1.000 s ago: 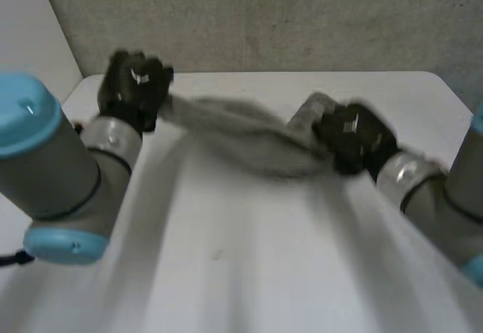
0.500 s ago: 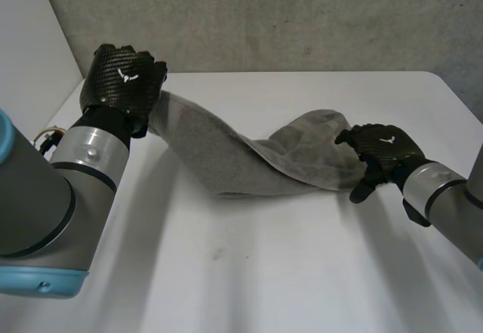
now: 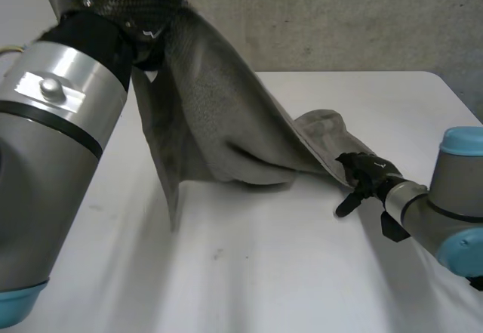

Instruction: Fold the towel.

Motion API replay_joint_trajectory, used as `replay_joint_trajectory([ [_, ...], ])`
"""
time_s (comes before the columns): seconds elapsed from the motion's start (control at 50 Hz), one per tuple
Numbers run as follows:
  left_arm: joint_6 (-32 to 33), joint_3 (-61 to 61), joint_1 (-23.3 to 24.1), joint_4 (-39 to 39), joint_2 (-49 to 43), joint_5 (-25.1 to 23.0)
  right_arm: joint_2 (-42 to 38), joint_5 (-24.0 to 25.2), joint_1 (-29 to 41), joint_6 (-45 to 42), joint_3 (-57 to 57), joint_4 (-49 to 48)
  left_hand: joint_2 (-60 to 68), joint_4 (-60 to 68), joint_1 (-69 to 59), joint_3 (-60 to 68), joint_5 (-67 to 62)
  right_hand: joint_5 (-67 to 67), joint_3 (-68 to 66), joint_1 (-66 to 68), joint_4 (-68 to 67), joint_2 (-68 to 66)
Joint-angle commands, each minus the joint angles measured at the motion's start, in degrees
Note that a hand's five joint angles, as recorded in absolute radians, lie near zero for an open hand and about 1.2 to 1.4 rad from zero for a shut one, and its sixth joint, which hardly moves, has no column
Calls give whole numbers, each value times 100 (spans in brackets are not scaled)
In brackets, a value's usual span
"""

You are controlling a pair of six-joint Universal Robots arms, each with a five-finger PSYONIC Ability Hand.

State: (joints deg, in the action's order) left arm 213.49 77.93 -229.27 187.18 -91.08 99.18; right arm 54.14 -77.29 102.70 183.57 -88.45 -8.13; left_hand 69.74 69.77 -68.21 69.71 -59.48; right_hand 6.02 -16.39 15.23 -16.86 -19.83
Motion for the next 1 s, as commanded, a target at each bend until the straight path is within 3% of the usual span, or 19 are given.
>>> replay_joint_trajectory([
  [0.02, -9, -6, 111, -67, 318, 75, -465, -524, 180, 38, 582, -214, 1026, 1023, -1179, 1029, -1052, 597, -560, 677, -513, -216],
  [0.04, -9, -6, 111, -67, 319, 75, -465, -524, 180, 38, 583, -215, 1026, 1023, -1179, 1029, -1052, 600, -564, 680, -516, -220],
  [0.1, -9, 151, 93, -59, 415, 84, -571, -559, 277, 38, 776, -451, 1026, 1023, -1179, 1029, -1052, 4035, -3998, 4115, -3951, -3654],
  [0.12, -9, 152, 93, -59, 416, 84, -571, -559, 277, 38, 776, -452, 1026, 1023, -1179, 1029, -1052, 4048, -4012, 4128, -3964, -3668],
  [0.14, -18, 196, 67, -59, 424, 84, -536, -576, 277, 30, 802, -565, 1026, 1023, -1179, 1029, -1052, 5830, -5794, 5910, -5746, -5450],
  [0.16, -9, 240, 41, -59, 416, 84, -457, -620, 259, 29, 803, -653, 1026, 1023, -1179, 1029, -1052, 6392, -6355, 6472, -6308, -6011],
  [0.3, -1, 504, -390, -32, 416, 75, 405, -585, 119, 29, 609, -725, 1026, 1023, -1179, 1029, -1052, 6398, -6361, 6477, -6314, -6017],
  [0.36, -18, 627, -724, -32, 398, 31, 844, -304, -321, -76, 495, -716, 1026, 1023, -1179, 1029, -1052, 6398, -6361, 6477, -6314, -6017],
  [0.4, -18, 775, -1057, -15, 389, 5, 1273, 168, -767, -320, 547, -497, 1026, 1023, -1179, 1029, -1052, 6398, -6361, 6477, -6314, -6017],
  [0.46, -18, 864, -1199, -15, 380, 5, 1495, 487, -945, -595, 583, -241, 1026, 1023, -1179, 1029, -1052, 6398, -6361, 6477, -6314, -6017],
  [0.5, -18, 1021, -1452, 3, 372, -30, 1923, 942, -1242, -1407, 731, 581, 1026, 1023, -1179, 1029, -1052, 6398, -6361, 6477, -6314, -6017],
  [0.52, -18, 1022, -1454, 3, 372, -31, 1925, 944, -1244, -1412, 732, 585, 1026, 1023, -1179, 1029, -1052, 6398, -6361, 6477, -6314, -6017],
  [0.56, -18, 1119, -1542, -6, 302, -144, 2502, 1119, -1515, -2330, 899, 1433, 1026, 1023, -1179, 1029, -1052, 6398, -6361, 6477, -6314, -6017],
  [0.72, -27, 1172, -1577, -163, 266, -408, 3541, 1050, -1516, -4055, 1110, 2911, 1026, 1023, -1179, 1029, -1052, 6398, -6361, 6477, -6314, -6017],
  [0.86, -9, 1110, -1603, -885, -129, -426, 3367, 918, -1367, -4769, 1110, 3767, 1026, 1023, -1179, 1029, -1052, 6398, -6361, 6477, -6314, -6017],
  [1.0, 17, 944, -1796, -1798, -1410, -444, 1910, 128, -726, -5857, 909, 4478, 1026, 1023, -1179, 1029, -1052, 6398, -6361, 6477, -6314, -6017],
])
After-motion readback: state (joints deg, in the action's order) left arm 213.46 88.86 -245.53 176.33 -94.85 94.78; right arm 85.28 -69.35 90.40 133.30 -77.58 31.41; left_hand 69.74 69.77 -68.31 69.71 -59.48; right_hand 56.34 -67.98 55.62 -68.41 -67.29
